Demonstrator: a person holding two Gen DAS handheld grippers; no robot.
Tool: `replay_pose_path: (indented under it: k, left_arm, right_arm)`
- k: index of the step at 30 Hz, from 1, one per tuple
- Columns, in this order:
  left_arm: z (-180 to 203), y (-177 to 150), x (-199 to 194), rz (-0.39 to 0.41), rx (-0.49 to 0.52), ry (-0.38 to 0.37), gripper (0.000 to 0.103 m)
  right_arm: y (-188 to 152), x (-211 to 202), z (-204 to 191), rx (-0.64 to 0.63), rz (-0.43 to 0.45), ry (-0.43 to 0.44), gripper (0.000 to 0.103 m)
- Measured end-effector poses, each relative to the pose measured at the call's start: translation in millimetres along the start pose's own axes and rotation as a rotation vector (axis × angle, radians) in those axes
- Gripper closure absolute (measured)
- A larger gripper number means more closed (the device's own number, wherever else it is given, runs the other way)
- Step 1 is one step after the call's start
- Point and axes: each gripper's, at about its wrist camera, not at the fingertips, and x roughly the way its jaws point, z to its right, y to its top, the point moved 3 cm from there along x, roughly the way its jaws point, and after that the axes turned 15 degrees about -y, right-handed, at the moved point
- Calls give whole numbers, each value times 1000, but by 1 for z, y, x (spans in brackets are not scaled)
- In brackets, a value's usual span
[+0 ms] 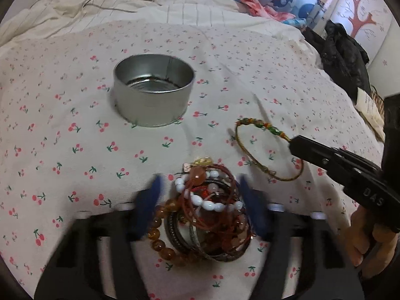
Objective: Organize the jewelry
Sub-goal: 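Grasp the brown cord bracelet with the left gripper while the right gripper holds the green bracelet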
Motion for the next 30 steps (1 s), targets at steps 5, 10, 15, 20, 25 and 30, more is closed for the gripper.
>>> replay_pose_path:
  k: [5, 10, 15, 20, 25, 30]
  left_arm:
    - [-3, 0, -1, 1, 4, -3, 94]
    - [0, 5, -12, 35, 29, -1, 101]
    - [-6, 17, -29, 82, 13, -34, 101]
    - [-29, 31, -34, 87, -32, 20, 101]
    - [-42, 24, -20, 29, -68, 61, 101]
    - [-48, 20, -16, 16, -82, 76, 101]
  right_arm:
    - [-1, 0, 0, -3, -1, 0, 99]
    - [-2, 0, -1, -10, -4, 4, 99]
    - [-3, 3, -3, -19, -12, 4, 99]
    - [-7, 8, -7, -38, -28, 0, 99]
    - [-14, 14, -18, -90, -55, 1, 99]
    - [-17, 16, -23, -110, -57, 2, 99]
